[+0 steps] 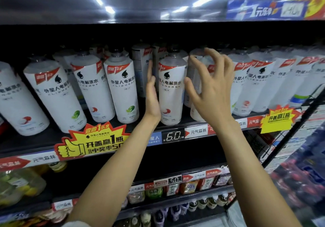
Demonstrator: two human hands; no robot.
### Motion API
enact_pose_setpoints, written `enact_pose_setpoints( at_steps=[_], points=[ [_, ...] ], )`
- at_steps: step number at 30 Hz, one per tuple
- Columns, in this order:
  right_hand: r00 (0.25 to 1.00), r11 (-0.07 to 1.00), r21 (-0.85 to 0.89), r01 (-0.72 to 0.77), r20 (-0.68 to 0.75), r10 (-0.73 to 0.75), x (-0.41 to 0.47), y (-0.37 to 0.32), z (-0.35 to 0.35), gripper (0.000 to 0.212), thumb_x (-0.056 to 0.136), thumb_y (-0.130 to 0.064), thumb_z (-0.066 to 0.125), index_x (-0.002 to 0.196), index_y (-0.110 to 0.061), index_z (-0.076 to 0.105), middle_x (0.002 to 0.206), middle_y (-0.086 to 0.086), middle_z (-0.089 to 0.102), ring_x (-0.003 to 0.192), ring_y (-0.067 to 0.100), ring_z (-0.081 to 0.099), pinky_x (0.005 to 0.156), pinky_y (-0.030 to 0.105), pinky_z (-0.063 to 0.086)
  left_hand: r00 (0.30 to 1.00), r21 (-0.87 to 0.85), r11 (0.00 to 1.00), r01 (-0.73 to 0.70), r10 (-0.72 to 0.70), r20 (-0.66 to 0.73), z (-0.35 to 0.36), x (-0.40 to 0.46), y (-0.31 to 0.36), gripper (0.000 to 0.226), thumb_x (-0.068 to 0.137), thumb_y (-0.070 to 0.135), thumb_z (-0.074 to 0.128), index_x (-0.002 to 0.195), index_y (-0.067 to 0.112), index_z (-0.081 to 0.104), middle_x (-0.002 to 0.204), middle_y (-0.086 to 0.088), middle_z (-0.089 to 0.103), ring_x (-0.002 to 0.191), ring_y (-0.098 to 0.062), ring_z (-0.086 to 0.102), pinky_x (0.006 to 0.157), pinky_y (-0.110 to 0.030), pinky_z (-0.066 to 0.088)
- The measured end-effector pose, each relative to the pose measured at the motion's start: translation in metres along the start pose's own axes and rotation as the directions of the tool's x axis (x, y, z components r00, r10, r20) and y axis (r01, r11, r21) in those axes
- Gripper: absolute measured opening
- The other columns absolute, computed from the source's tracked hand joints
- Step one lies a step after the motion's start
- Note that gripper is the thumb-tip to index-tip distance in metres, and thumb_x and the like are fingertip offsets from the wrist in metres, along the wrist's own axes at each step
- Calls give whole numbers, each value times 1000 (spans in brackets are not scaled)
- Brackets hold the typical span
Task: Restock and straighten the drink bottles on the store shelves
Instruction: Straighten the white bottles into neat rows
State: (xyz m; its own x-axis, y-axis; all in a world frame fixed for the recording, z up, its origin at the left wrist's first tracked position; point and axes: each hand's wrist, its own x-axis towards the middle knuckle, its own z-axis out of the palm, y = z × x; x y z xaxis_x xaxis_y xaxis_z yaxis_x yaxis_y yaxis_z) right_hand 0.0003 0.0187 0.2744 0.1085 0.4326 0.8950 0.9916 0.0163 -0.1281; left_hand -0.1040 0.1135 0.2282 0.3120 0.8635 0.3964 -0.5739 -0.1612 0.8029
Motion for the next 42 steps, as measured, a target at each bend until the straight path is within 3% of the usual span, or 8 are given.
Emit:
enact_pose_setpoints(
  at_steps=[4, 10, 17, 23, 29, 33, 37, 42],
  points=[
    [994, 990, -89, -106, 9, 107, -15, 19, 8, 39, 90, -33, 55, 127, -22, 57, 151, 14, 30, 140, 35, 17, 106, 46, 21, 956, 82, 975, 205, -181, -232, 9, 14, -3, 50, 103, 44, 24, 121, 16, 62, 114, -2, 69, 115, -22, 60, 103, -37, 44],
    [991, 990, 23, -136, 21, 135, -18, 34, 4, 52, 87, -20, 63, 136, -17, 47, 149, 16, 34, 137, 33, 32, 107, 45, 29, 945, 119, 957, 264, -233, -229, 19, 20, -19, 72, 89, 65, 30, 137, 16, 52, 129, -7, 62, 123, -24, 55, 109, -48, 38],
    [987, 990, 40, -137, 86, 133, -21, 28, 5, 65, 82, -63, 60, 134, -25, 53, 154, 20, 20, 144, 37, 15, 114, 45, 15, 939, 196, 950, 243, -180, -294, 22, 23, -40, 83, 69, 88, 32, 130, 37, 55, 128, 4, 62, 119, -17, 57, 104, -46, 43],
    [997, 991, -120, -63, 29, 67, -6, 27, 2, 63, 72, -66, 68, 122, -28, 62, 154, 25, 19, 142, 46, 11, 112, 59, 15, 974, 397, 893, 213, -162, -158, 9, 27, -35, 89, 70, 94, 24, 133, 37, 52, 133, 5, 59, 123, -14, 55, 106, -45, 41],
    [989, 986, -165, 32, 149, -7, 6, 17, -3, 65, 71, -41, 78, 128, -21, 53, 157, 18, 14, 144, 42, 5, 113, 62, 6, 989, 530, 843, 97, -139, 41, 6, 8, -3, 101, 69, 85, 39, 153, 34, 12, 159, 11, 17, 144, -6, 17, 117, -32, 13],
    [996, 998, -57, -5, 85, 10, 17, 22, -4, 41, 91, -51, 51, 108, -16, 65, 155, 16, 23, 144, 40, 10, 112, 62, 5, 959, 653, 757, -17, -172, 224, -6, 11, 10, 125, 65, 56, 79, 152, 29, -7, 160, 6, 10, 141, -2, 17, 115, -28, 19],
    [994, 978, -201, -56, 80, 73, 33, 13, 8, 73, 82, -77, 36, 97, -14, 71, 151, 14, 33, 144, 39, 16, 112, 62, 5, 947, 752, 657, -42, -213, 239, 1, 21, -6, 139, 48, 62, 87, 151, 30, -1, 155, 2, 25, 140, -11, 31, 114, -41, 32],
    [986, 993, -119, -17, 162, 36, 39, 20, 9, 68, 83, -71, 38, 107, -17, 71, 153, 13, 28, 144, 40, 9, 112, 61, -1, 980, 713, 700, -44, -107, 166, 9, 15, -17, 141, 49, 63, 84, 151, 28, -7, 157, 2, 22, 141, -9, 30, 114, -41, 34]
  ],
)
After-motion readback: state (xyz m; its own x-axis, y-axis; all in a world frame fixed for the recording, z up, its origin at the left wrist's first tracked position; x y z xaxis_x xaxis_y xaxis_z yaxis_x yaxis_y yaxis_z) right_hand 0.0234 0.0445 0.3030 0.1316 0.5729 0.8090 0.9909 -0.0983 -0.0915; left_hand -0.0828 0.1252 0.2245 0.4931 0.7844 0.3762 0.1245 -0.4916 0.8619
